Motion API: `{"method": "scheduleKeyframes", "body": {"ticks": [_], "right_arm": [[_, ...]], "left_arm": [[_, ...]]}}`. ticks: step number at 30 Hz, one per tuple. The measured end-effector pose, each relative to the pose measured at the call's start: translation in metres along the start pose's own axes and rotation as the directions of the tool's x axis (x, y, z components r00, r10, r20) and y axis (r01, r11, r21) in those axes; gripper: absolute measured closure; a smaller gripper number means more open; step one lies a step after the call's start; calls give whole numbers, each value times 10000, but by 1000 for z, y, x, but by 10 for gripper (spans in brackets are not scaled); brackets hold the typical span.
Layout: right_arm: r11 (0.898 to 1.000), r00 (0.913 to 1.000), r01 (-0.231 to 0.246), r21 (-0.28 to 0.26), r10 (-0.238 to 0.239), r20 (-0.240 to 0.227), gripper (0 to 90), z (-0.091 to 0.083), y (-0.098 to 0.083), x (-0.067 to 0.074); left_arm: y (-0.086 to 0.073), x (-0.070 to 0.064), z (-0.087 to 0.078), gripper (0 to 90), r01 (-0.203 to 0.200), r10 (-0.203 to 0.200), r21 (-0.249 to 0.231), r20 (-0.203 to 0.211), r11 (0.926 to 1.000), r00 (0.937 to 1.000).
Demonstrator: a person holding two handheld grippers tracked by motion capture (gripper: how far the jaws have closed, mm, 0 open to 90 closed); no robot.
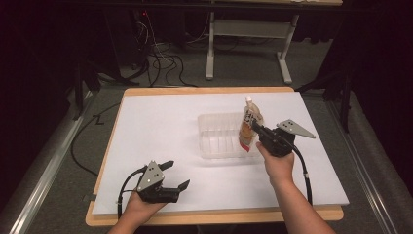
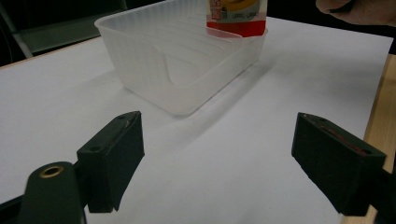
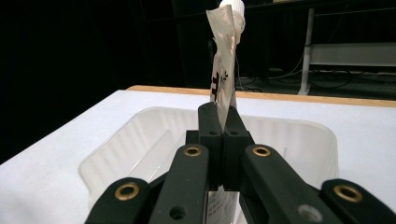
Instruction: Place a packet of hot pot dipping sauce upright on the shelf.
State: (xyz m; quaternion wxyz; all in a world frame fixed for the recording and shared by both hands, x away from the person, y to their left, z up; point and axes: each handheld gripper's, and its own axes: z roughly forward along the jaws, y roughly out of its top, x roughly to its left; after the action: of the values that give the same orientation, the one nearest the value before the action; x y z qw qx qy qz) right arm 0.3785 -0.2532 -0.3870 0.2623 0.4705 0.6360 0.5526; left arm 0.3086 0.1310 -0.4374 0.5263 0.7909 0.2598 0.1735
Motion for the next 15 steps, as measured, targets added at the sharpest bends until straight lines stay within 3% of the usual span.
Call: {"method": "scheduleKeyframes", "body": {"ticks": [15], "right_arm": [[10000, 9978, 49, -33, -47, 657, 900, 25, -5, 0]], "left_arm": [[0, 0, 0, 174, 13, -13, -51, 1, 10000, 10000]]}}
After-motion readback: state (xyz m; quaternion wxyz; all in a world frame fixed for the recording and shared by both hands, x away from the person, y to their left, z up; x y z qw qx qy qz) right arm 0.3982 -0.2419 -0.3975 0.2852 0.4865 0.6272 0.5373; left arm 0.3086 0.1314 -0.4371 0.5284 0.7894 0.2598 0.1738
